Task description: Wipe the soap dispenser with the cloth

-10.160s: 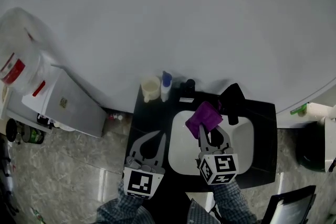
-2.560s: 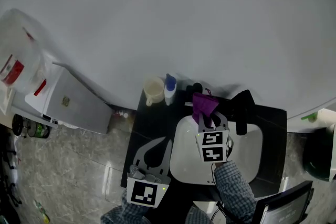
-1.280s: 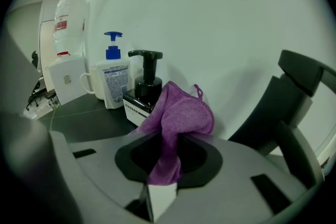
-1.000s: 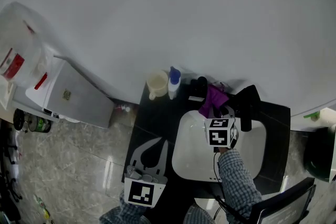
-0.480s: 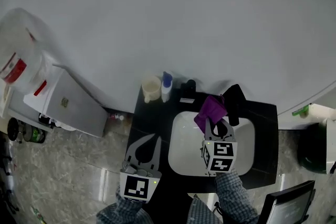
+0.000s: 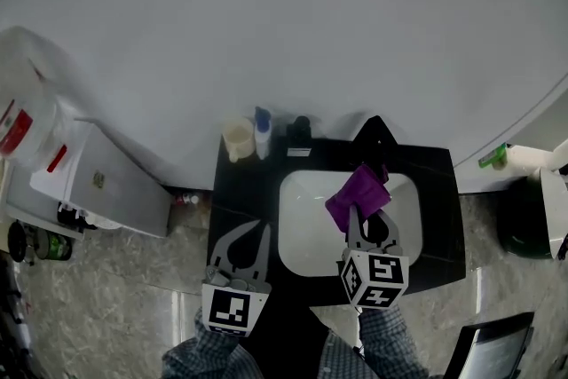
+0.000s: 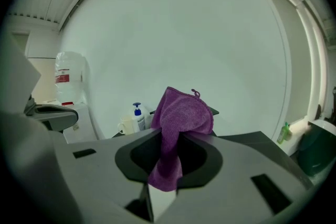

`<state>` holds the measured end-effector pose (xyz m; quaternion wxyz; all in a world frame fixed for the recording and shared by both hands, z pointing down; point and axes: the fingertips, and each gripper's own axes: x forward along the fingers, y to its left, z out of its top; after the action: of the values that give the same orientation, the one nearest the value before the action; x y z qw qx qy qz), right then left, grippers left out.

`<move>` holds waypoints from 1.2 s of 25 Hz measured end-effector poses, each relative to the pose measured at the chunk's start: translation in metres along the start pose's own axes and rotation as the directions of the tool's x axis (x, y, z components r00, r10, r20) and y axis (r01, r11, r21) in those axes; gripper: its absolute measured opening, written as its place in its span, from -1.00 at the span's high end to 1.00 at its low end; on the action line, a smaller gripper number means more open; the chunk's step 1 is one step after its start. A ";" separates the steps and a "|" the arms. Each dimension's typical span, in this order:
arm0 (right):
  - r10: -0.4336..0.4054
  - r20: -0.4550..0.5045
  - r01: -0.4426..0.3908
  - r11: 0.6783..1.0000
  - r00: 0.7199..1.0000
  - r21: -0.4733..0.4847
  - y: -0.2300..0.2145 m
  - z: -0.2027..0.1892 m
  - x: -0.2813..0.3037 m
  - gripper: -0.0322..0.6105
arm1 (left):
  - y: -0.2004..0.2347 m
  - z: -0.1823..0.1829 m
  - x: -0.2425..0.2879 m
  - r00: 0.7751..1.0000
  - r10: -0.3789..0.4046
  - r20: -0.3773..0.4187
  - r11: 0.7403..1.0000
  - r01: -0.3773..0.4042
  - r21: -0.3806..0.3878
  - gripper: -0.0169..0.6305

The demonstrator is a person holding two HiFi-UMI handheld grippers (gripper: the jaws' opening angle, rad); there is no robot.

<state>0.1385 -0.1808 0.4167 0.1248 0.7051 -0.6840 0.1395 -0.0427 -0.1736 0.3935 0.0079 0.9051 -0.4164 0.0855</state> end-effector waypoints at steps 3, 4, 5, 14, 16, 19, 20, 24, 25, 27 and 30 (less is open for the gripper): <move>-0.025 0.009 0.025 1.000 1.000 0.008 -0.003 -0.005 -0.018 0.65 | -0.010 0.001 -0.005 1.000 -0.026 0.014 1.000 0.026 0.007 0.94; -0.031 0.010 0.031 0.999 0.999 0.009 -0.004 -0.006 -0.023 0.65 | -0.014 -0.001 -0.008 0.999 -0.034 0.001 0.999 0.034 0.010 0.94; -0.034 0.012 0.034 0.999 0.999 0.009 -0.004 -0.008 -0.027 0.65 | -0.016 -0.003 -0.011 0.999 -0.039 -0.010 0.999 0.039 0.011 0.94; 0.010 0.016 -0.010 1.000 1.000 -0.018 0.011 -0.020 -0.066 0.65 | -0.043 0.012 -0.051 0.999 -0.014 0.039 1.000 0.013 0.029 0.94; 0.025 0.023 -0.024 0.999 0.999 -0.030 0.013 -0.023 -0.079 0.65 | -0.052 0.014 -0.063 0.999 0.004 0.044 1.000 -0.005 0.015 0.94; 0.048 0.036 -0.047 0.998 0.998 -0.039 0.012 -0.030 -0.104 0.65 | -0.075 0.014 -0.083 0.998 0.021 0.052 1.000 -0.022 0.018 0.94; 0.055 0.038 -0.054 0.998 0.998 -0.040 0.011 -0.035 -0.115 0.65 | -0.085 0.012 -0.091 0.999 0.023 0.045 0.999 -0.024 0.023 0.94; 0.085 0.050 -0.083 0.995 0.995 -0.049 0.004 -0.051 -0.162 0.65 | -0.128 0.006 -0.124 0.999 0.037 0.036 0.999 -0.038 0.026 0.94; 0.094 0.052 -0.091 0.994 0.994 -0.054 0.002 -0.056 -0.174 0.65 | -0.140 0.004 -0.132 0.999 0.038 0.033 0.999 -0.039 0.026 0.94; 0.112 0.057 -0.109 0.992 0.992 -0.063 -0.001 -0.068 -0.199 0.65 | -0.165 0.003 -0.147 0.998 0.040 0.048 0.999 -0.041 0.017 0.94; 0.134 0.060 -0.130 0.989 0.989 -0.068 -0.004 -0.085 -0.233 0.65 | -0.196 -0.006 -0.169 0.998 0.049 0.047 0.999 -0.049 -0.008 0.94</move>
<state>0.1341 0.0673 0.4102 0.1159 0.6581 -0.7368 0.1028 -0.0032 0.0818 0.3830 -0.0011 0.8963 -0.4390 0.0631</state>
